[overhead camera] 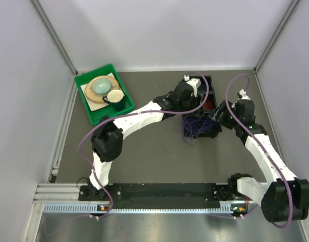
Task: Untangle the cables
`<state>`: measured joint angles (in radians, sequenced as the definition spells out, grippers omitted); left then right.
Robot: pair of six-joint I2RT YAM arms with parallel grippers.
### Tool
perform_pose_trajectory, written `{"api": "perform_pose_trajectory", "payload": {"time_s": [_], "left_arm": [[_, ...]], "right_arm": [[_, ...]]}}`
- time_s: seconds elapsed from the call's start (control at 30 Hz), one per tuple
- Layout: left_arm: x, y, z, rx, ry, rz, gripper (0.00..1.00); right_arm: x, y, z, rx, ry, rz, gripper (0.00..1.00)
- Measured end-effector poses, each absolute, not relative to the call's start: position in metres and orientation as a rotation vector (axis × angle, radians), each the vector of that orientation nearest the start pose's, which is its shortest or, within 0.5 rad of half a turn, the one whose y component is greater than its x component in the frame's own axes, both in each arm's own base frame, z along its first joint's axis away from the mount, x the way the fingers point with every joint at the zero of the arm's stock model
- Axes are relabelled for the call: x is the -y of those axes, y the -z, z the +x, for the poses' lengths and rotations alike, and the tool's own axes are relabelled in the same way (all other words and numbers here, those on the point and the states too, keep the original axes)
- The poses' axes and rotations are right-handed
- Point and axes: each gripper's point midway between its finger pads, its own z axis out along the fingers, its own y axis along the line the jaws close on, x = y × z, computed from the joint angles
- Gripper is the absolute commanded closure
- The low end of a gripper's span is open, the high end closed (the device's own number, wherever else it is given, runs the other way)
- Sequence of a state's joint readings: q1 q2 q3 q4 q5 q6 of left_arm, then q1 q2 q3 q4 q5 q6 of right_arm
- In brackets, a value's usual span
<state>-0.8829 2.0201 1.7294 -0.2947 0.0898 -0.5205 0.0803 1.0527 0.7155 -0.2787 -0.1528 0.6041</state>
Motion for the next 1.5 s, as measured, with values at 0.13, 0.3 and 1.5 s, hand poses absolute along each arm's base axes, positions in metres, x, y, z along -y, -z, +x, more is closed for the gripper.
{"api": "perform_pose_trajectory", "payload": {"time_s": [0.13, 0.3, 1.5], "left_arm": [[0.454, -0.194, 0.338, -2.211, 0.874, 0.441, 0.27], [0.427, -0.201, 0.342, -2.214, 0.843, 0.392, 0.21], [0.095, -0.184, 0.387, -2.177, 0.344, -0.507, 0.23]], "right_arm": [[-0.078, -0.164, 0.312, -2.169, -0.511, 0.423, 0.22], [-0.088, -0.179, 0.309, -2.171, -0.441, 0.296, 0.12], [-0.231, -0.084, 0.29, -2.24, 0.268, -0.99, 0.23]]}}
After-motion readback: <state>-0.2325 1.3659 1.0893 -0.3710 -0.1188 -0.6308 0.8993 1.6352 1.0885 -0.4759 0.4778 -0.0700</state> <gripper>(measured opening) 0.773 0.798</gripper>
